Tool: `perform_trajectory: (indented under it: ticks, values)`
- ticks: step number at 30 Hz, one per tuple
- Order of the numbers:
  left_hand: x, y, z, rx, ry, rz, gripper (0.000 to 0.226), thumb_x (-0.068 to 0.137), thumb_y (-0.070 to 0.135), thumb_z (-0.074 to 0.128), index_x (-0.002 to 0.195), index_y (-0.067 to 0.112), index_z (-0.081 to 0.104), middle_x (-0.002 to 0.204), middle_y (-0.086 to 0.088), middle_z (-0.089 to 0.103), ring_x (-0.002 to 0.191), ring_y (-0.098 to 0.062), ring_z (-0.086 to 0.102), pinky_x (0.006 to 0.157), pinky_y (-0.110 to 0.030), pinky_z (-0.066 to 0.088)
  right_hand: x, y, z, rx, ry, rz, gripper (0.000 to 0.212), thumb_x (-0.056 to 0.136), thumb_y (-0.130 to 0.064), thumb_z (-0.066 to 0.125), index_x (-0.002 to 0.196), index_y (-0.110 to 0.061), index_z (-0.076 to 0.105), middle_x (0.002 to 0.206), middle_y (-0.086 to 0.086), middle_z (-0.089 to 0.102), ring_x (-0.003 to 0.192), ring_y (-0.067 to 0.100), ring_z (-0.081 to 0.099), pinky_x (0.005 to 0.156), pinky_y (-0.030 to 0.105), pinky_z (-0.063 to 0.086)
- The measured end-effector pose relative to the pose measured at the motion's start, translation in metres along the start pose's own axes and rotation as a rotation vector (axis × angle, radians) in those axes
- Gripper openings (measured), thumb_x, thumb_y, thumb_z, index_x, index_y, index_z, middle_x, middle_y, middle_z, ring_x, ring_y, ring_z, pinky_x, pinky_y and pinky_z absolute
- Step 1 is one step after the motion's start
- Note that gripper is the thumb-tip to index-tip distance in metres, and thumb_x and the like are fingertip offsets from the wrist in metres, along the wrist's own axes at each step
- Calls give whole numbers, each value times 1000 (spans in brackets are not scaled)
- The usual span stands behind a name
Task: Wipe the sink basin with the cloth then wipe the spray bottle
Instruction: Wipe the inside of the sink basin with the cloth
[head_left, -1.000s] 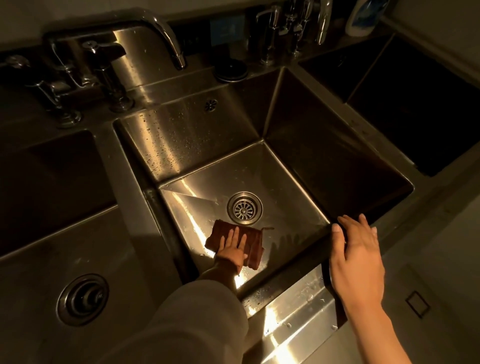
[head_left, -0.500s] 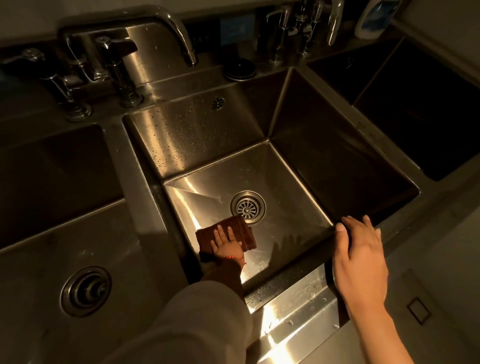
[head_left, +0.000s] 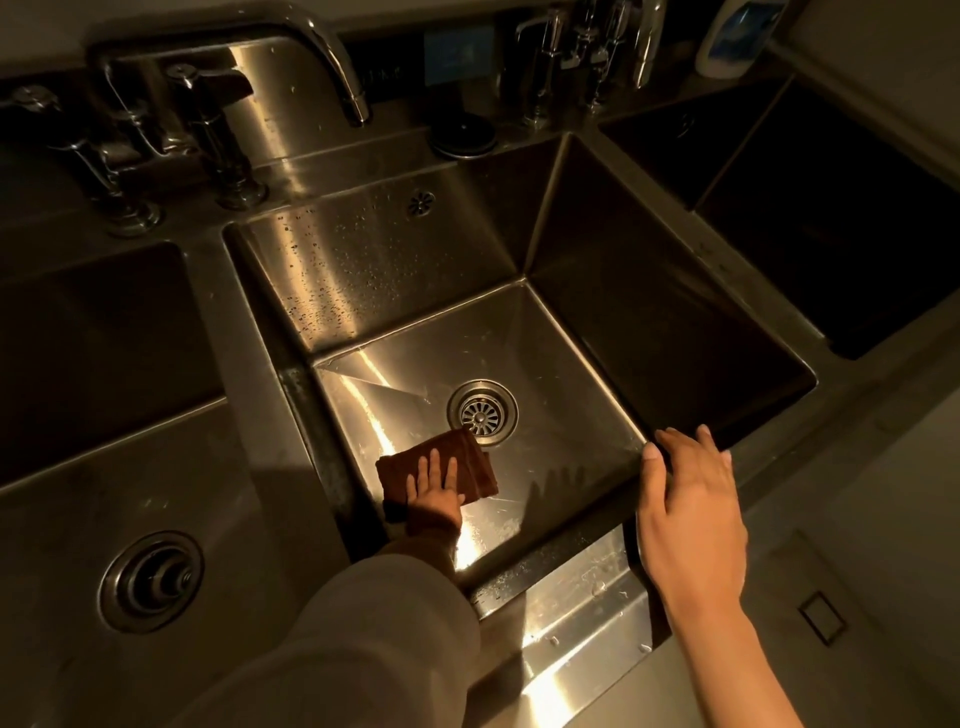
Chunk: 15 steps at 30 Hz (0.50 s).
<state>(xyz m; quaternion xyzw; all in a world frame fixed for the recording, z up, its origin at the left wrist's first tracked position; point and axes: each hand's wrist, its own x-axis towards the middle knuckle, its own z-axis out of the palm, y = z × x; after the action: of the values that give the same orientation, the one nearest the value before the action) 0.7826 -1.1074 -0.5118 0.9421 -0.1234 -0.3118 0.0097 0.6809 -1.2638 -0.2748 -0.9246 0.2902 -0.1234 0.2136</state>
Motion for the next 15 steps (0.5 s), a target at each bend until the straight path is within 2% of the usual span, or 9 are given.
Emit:
perform_trajectory:
  ticks: [8, 15]
  values:
    - [-1, 5, 4, -31, -70, -91, 67, 103, 36, 35, 154, 19, -4, 160, -13, -13, 149, -29, -8, 120, -44, 4, -1, -1, -1, 6, -11, 4, 53, 92, -38, 25, 122, -7, 55, 129, 13, 56, 135, 22, 32, 115, 39, 17]
    - [7, 5, -5, -35, -61, -101, 70, 102, 33, 38, 154, 20, -7, 160, -14, -16, 149, -30, -11, 121, -46, 3, 0, -1, -1, 12, -3, 9, 54, 91, -39, 24, 120, -7, 56, 128, 12, 56, 135, 22, 32, 114, 43, 21]
